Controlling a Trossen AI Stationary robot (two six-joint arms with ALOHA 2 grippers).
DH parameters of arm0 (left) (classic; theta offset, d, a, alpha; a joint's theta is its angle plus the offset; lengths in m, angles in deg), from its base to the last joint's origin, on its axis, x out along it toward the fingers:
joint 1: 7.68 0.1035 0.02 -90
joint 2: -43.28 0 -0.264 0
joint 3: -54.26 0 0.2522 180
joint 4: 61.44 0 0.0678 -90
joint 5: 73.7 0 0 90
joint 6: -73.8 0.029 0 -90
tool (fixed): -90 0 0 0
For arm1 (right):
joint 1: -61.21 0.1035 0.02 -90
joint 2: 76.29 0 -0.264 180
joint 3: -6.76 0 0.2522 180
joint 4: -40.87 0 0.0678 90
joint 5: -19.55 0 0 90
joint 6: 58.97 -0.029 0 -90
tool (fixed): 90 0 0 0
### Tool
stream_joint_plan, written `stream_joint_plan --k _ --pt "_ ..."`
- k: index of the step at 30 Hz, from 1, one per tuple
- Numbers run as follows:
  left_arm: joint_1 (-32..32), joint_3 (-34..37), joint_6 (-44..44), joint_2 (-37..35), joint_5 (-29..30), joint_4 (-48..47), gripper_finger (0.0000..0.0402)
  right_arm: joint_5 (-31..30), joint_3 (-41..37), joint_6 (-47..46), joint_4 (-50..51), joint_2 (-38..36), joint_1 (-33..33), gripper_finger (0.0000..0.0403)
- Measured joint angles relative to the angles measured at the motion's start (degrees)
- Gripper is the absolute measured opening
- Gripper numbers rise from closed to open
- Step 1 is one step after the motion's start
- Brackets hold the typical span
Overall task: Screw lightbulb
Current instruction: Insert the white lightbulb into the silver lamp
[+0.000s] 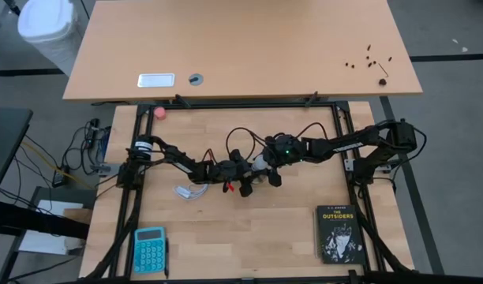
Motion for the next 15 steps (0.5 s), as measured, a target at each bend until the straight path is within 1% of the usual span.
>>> stream_joint_plan --k 3,10,15 --pt "0.0 0.0 0.0 0.0 0.0 0.0 0.0207 -0.1 0.0 0.1 -0.2 0.0 0.0 0.0246" --pt "0.0 0.0 0.0 0.0 0.0 0.0 0.0207 -0.2 0.8 -0.4 0.3 0.0 0.0 0.0261" --pt "0.0 0.0 0.0 0.0 0.0 0.0 0.0207 -0.2 4.2 0.3 6.8 0.0 -0.2 0.0251"
